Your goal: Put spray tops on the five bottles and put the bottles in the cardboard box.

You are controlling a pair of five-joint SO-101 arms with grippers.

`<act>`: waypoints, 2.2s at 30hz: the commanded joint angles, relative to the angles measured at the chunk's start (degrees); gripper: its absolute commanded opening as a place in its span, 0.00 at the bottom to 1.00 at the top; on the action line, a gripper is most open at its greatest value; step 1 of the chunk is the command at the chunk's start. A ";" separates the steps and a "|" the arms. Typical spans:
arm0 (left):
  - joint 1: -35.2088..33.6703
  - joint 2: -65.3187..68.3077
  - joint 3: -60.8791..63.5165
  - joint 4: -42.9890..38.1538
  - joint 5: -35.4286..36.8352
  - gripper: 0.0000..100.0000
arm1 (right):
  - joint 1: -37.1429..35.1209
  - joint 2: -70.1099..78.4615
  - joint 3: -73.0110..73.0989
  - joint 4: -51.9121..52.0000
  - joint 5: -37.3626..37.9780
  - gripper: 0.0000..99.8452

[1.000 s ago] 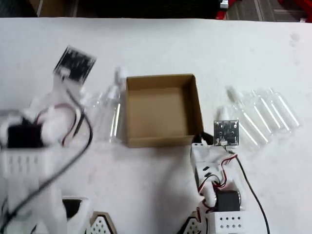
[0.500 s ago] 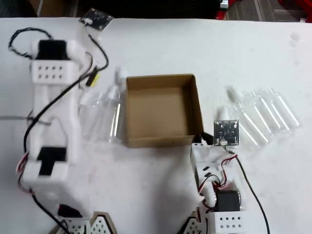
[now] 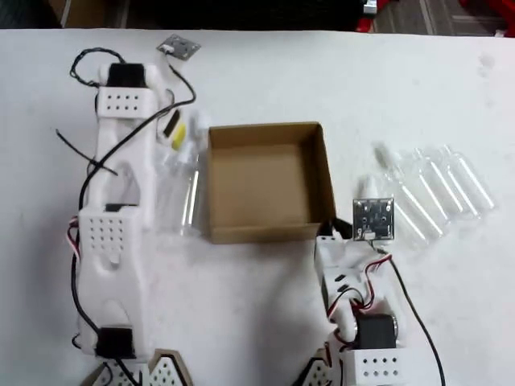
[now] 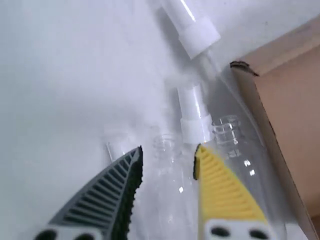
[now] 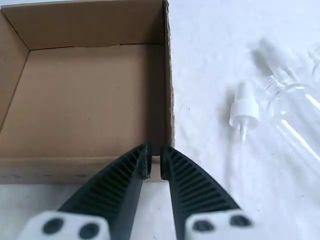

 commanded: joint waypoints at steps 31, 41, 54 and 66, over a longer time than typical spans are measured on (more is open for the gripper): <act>-2.77 10.77 -8.97 1.32 1.32 0.17 | 0.40 -0.13 0.26 -0.92 0.62 0.02; -1.89 12.53 -9.32 1.32 1.32 0.15 | 0.40 -0.13 0.26 -0.84 0.62 0.02; -0.40 12.26 -24.35 3.34 10.99 0.02 | 0.31 -0.04 0.26 -0.84 0.62 0.02; 12.00 -20.26 -9.41 3.25 22.24 0.02 | 0.48 -0.04 0.26 -0.84 0.62 0.02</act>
